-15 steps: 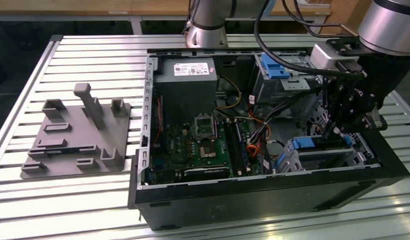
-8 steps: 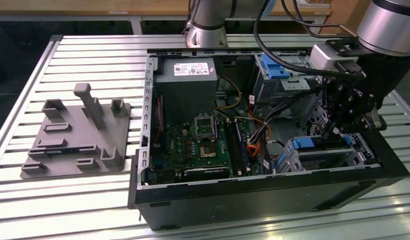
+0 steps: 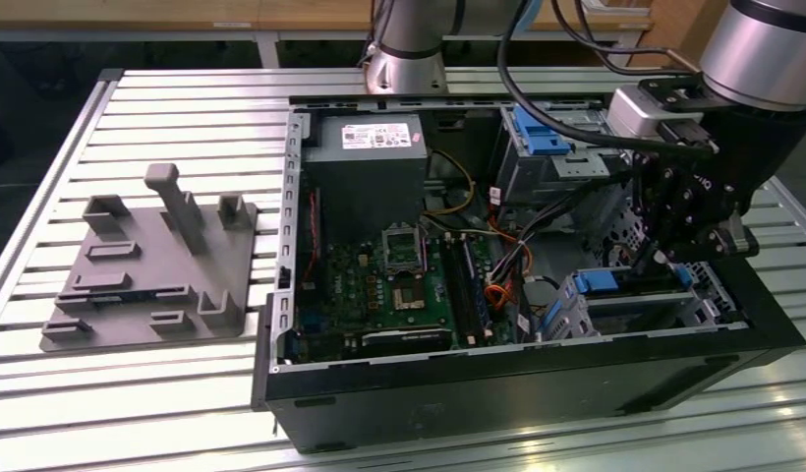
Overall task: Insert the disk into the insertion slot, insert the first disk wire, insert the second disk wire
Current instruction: 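Insert the second disk wire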
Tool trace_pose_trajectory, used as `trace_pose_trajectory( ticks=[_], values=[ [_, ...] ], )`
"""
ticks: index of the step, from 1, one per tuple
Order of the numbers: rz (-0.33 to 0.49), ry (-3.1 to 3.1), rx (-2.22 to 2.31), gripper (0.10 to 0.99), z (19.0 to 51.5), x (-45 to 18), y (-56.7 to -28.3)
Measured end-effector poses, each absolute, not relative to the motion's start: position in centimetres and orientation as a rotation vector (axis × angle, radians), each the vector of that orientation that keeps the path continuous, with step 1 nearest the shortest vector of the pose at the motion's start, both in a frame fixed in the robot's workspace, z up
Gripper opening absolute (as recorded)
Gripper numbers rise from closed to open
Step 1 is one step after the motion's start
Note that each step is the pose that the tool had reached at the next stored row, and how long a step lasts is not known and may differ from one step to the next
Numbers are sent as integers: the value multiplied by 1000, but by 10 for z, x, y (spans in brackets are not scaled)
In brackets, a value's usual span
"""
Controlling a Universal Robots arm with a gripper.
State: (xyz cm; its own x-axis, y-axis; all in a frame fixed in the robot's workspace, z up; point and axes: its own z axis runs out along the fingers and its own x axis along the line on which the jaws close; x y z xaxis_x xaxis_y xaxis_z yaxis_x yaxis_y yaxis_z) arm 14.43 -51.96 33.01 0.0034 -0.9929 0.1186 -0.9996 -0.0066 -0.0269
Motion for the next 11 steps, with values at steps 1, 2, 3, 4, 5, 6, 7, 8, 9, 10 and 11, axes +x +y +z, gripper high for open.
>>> trace_pose_trajectory(
  ticks=[1,2,3,4,5,6,7,8,9,10,11],
  values=[
    [160,-2168,2179,145,330,144,-520],
    [161,-2168,2179,145,330,144,-520],
    [161,-2169,2180,145,331,144,-520],
    [159,-2170,2181,145,332,144,-519],
    [158,-2171,2181,145,334,144,-520],
    [161,-2169,2180,145,337,143,-520],
    [162,-2169,2180,145,339,143,-520],
    [162,-2170,2180,145,340,143,-520],
    [163,-2170,2180,145,340,142,-520],
    [163,-2170,2180,145,340,142,-520],
    [163,-2169,2180,145,340,142,-520]
  ],
)
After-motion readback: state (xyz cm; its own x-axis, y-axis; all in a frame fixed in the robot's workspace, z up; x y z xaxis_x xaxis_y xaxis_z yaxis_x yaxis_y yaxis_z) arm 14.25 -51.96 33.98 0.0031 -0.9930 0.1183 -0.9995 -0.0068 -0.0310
